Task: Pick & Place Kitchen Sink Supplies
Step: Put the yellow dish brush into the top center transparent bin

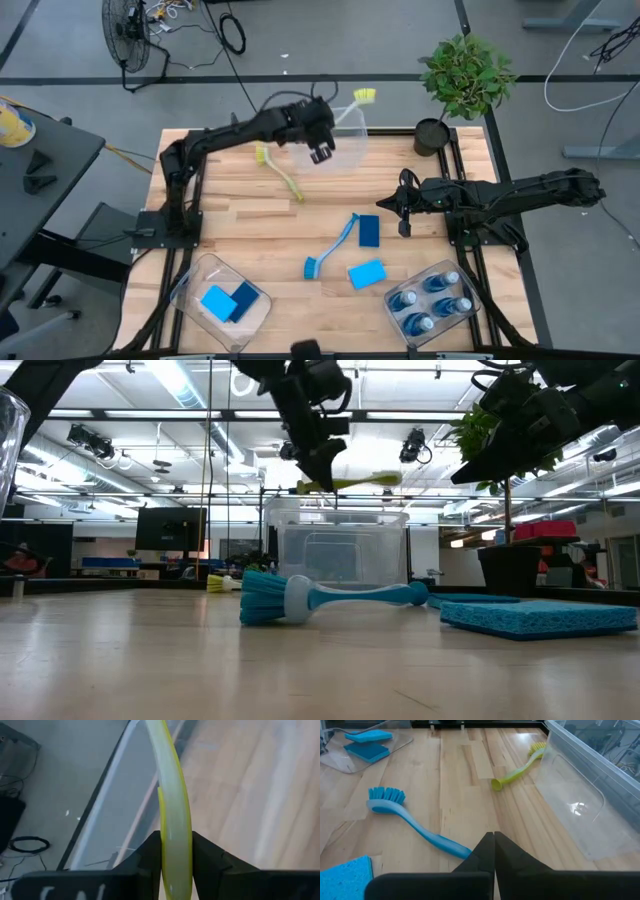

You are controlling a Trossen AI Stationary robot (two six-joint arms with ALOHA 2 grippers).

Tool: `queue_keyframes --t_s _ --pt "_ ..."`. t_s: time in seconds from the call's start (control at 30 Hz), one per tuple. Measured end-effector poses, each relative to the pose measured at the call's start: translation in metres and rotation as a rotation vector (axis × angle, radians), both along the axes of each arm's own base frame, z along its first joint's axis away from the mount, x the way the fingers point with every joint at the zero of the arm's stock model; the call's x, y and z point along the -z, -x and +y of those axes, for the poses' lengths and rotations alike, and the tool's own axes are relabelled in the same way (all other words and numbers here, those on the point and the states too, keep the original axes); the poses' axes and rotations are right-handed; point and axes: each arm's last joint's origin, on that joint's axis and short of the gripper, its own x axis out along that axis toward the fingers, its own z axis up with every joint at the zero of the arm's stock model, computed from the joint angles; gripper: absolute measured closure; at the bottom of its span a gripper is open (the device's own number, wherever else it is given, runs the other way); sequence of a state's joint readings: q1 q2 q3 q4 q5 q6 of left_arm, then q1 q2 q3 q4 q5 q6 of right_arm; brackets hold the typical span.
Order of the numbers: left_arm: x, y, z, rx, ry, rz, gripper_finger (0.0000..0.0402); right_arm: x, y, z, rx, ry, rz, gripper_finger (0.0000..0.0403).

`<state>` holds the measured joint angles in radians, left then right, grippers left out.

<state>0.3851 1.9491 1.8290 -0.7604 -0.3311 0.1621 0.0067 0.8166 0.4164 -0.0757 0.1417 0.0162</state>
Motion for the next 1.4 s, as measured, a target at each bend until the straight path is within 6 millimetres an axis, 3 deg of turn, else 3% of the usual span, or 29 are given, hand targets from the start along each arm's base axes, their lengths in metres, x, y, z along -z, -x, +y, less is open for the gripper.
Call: queue_keyframes --t_s 0.2,0.43,0.8,1.2,1.4 --pt "0.005 0.014 0.035 0.026 0.098 -0.034 0.0307 0.000 0.000 0.000 0.000 0.000 0.000 0.0399" --pt "0.020 0.010 0.055 0.004 0.135 -0.080 0.0313 0.000 0.000 0.000 0.008 0.001 0.001 0.0399" --pt "0.058 -0.006 0.058 0.032 0.206 -0.025 0.0306 0.000 0.000 -0.001 0.046 -0.007 -0.002 0.0399" --pt "0.061 -0.007 0.057 0.020 0.207 -0.017 0.0285 0.000 0.000 -0.001 0.044 -0.010 -0.003 0.0399" --pt "0.061 -0.007 0.056 -0.005 0.223 -0.031 0.0226 0.000 0.000 -0.001 0.044 -0.010 -0.003 0.0399"
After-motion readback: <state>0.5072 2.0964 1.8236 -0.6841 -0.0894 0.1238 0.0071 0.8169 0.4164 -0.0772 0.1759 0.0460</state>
